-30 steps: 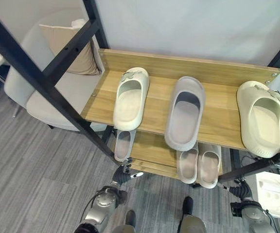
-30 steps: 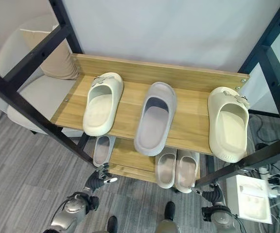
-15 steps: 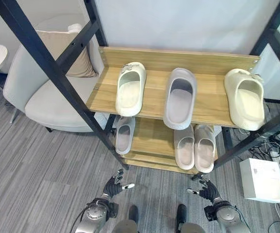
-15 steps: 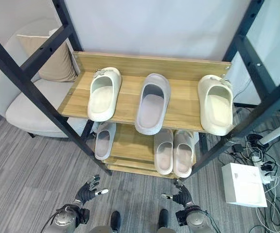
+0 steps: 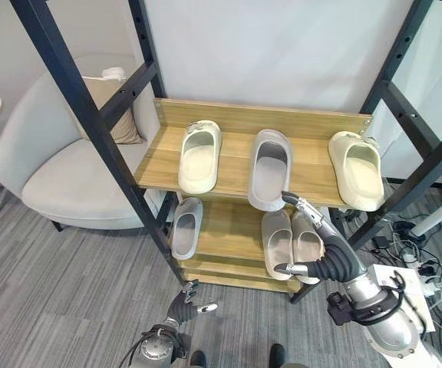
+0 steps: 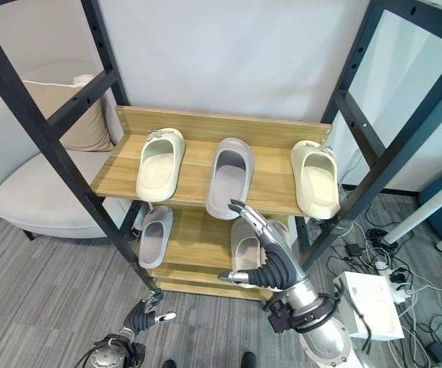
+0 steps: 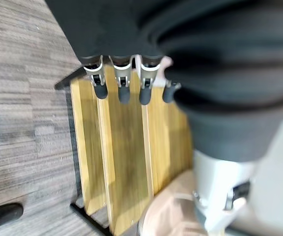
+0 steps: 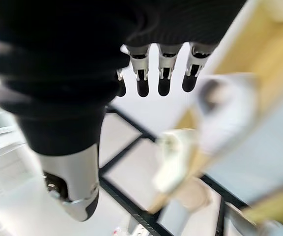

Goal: Arrange the slippers neatly on the shoe rack.

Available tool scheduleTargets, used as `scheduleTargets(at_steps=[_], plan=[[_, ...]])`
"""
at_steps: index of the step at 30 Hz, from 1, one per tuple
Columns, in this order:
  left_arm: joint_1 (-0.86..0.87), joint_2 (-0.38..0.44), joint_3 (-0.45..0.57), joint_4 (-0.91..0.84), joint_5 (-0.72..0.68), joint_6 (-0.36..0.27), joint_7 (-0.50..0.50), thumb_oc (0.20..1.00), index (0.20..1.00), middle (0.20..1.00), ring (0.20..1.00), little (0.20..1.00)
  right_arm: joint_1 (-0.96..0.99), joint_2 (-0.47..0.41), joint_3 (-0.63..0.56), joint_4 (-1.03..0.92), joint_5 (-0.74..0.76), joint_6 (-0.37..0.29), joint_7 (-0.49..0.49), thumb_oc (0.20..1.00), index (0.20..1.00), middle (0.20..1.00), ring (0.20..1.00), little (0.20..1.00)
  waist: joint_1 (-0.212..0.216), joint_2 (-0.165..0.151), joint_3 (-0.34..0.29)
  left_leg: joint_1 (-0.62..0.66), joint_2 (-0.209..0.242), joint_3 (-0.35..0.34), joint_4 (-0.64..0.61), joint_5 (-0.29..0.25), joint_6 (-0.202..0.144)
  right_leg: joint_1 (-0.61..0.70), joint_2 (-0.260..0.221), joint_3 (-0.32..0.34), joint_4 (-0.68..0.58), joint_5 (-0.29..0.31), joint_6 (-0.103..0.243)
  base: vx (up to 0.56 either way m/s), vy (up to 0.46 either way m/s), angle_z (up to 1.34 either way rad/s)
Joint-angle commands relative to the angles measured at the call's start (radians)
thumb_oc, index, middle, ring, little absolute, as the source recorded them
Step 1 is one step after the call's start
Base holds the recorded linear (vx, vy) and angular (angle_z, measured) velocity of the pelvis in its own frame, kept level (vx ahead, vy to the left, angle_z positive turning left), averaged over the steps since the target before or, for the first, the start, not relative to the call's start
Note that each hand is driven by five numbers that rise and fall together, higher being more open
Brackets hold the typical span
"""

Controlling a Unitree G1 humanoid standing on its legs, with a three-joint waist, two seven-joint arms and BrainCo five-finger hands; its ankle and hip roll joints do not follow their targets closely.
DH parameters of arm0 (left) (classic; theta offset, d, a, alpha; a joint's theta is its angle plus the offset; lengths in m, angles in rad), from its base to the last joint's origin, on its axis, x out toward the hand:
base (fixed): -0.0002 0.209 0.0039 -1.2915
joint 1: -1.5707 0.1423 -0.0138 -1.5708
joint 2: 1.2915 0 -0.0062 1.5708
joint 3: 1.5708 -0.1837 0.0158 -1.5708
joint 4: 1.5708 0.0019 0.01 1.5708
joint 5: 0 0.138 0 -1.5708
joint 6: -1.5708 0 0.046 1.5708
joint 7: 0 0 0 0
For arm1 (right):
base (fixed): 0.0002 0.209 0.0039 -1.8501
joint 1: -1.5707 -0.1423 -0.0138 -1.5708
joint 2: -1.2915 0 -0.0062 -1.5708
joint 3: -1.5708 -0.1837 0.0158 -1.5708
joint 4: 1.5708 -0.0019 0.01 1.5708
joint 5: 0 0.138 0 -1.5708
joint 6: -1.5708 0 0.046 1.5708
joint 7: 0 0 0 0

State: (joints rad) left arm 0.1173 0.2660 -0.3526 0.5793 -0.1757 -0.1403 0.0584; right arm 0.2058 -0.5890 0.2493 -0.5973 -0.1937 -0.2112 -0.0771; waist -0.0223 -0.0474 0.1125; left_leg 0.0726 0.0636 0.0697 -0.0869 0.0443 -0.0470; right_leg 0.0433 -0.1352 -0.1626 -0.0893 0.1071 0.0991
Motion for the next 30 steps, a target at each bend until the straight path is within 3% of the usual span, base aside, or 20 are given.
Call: scheduleTargets(at_steps=[1,2,4,8,15,24,25,26,27,29,30], plan=[[-0.08,0.015,-0.005,-0.007,-0.002,-0.057,0.007,1.0,1.0,1.0,1.0,1.0,-0.113,-0.029,-0.062,0.031,0.018,-0.044,-0.057,1.0,1.0,1.0,1.0,1.0,0.023,0.006,0.022,0.009,0.013,-0.056,0.0,-0.093,0.009,0.031,-0.045,0.012,0.027,-0.109,0.069,0.04,0.033,-0.04],[-0.076,0.014,-0.008,-0.011,-0.008,-0.057,0.003,1.0,1.0,1.0,1.0,1.0,-0.158,-0.037,-0.079,0.038,-0.005,-0.035,-0.077,1.0,1.0,1.0,1.0,1.0,0.025,0.006,0.017,0.01,0.014,-0.056,0.0,-0.094,0.01,0.033,-0.046,0.012,0.026,-0.108,0.07,0.07,0.062,-0.02],[-0.051,0.02,-0.028,-0.034,-0.051,-0.045,-0.016,1.0,1.0,1.0,1.0,1.0,-0.475,-0.064,-0.124,0.228,-0.11,0.051,-0.205,1.0,1.0,1.0,1.0,1.0,0.062,-0.002,0.002,0.012,0.009,-0.067,0.0,-0.1,0.015,0.042,-0.049,0.003,0.026,-0.108,0.07,0.09,0.091,-0.04],[-0.014,0.043,-0.024,-0.044,-0.082,-0.042,-0.047,1.0,1.0,1.0,1.0,1.0,-0.716,-0.126,-0.092,0.519,-0.199,0.137,-0.29,1.0,1.0,1.0,1.0,1.0,0.126,-0.026,0.013,0.004,0.0,-0.095,0.0,-0.101,0.019,0.049,-0.051,-0.02,0.027,-0.107,0.069,0.03,0.039,0.17],[0.005,0.07,-0.01,-0.047,-0.11,-0.046,-0.07,1.0,1.0,1.0,1.0,1.0,-0.863,-0.137,-0.035,0.797,-0.211,0.179,-0.348,1.0,1.0,1.0,1.0,1.0,0.195,-0.052,0.038,-0.011,-0.012,-0.125,0.006,-0.103,0.022,0.061,-0.055,-0.046,0.019,-0.103,0.072,0.02,0.02,0.21],[0.026,0.068,0.028,-0.044,-0.109,-0.049,-0.056,1.0,1.0,1.0,1.0,1.0,-0.801,-0.14,-0.039,0.85,-0.243,0.189,-0.34,1.0,1.0,1.0,1.0,1.0,0.205,-0.051,0.043,-0.004,-0.018,-0.131,0.005,-0.112,0.023,0.07,-0.062,-0.05,0.01,-0.107,0.073,0.03,0.015,0.04],[0.028,0.068,0.024,-0.047,-0.111,-0.049,-0.057,1.0,1.0,1.0,1.0,1.0,-0.813,-0.138,-0.029,0.874,-0.239,0.193,-0.343,0.934,0.934,0.934,0.934,0.934,0.205,-0.05,0.043,-0.002,-0.018,-0.13,0.004,-0.113,0.023,0.071,-0.062,-0.05,0.01,-0.108,0.072,0.02,-0.013,-0.05],[0.028,0.07,0.011,-0.053,-0.118,-0.052,-0.053,1.0,1.0,1.0,1.0,1.0,-0.84,-0.129,-0.004,0.932,-0.225,0.199,-0.346,0.689,0.689,0.689,0.689,0.689,0.205,-0.049,0.044,0.001,-0.018,-0.129,0.004,-0.113,0.022,0.072,-0.062,-0.048,0.009,-0.109,0.071,0.02,-0.019,-0.06],[0.025,0.073,0.005,-0.067,-0.126,-0.055,-0.047,1.0,1.0,1.0,1.0,1.0,-0.882,-0.118,0.028,0.995,-0.214,0.208,-0.354,0.514,0.514,0.514,0.514,0.514,0.205,-0.046,0.048,0.003,-0.017,-0.126,0.004,-0.113,0.02,0.073,-0.061,-0.047,0.008,-0.11,0.07,0.02,-0.018,-0.08],[0.014,0.076,-0.003,-0.087,-0.138,-0.059,-0.041,1.0,1.0,1.0,1.0,1.0,-0.916,-0.107,0.054,1.056,-0.202,0.215,-0.357,0.442,0.442,0.442,0.442,0.442,0.205,-0.043,0.05,0.005,-0.016,-0.125,0.003,-0.113,0.019,0.074,-0.06,-0.046,0.008,-0.111,0.069,0.01,-0.019,-0.09],[-0.003,0.078,-0.012,-0.103,-0.15,-0.062,-0.031,1.0,1.0,1.0,1.0,1.0,-0.95,-0.093,0.077,1.116,-0.186,0.221,-0.364,0.2,0.2,0.2,0.2,0.2,0.206,-0.041,0.051,0.005,-0.015,-0.125,0.004,-0.113,0.017,0.076,-0.06,-0.046,0.007,-0.112,0.068,0.01,-0.017,-0.04]])
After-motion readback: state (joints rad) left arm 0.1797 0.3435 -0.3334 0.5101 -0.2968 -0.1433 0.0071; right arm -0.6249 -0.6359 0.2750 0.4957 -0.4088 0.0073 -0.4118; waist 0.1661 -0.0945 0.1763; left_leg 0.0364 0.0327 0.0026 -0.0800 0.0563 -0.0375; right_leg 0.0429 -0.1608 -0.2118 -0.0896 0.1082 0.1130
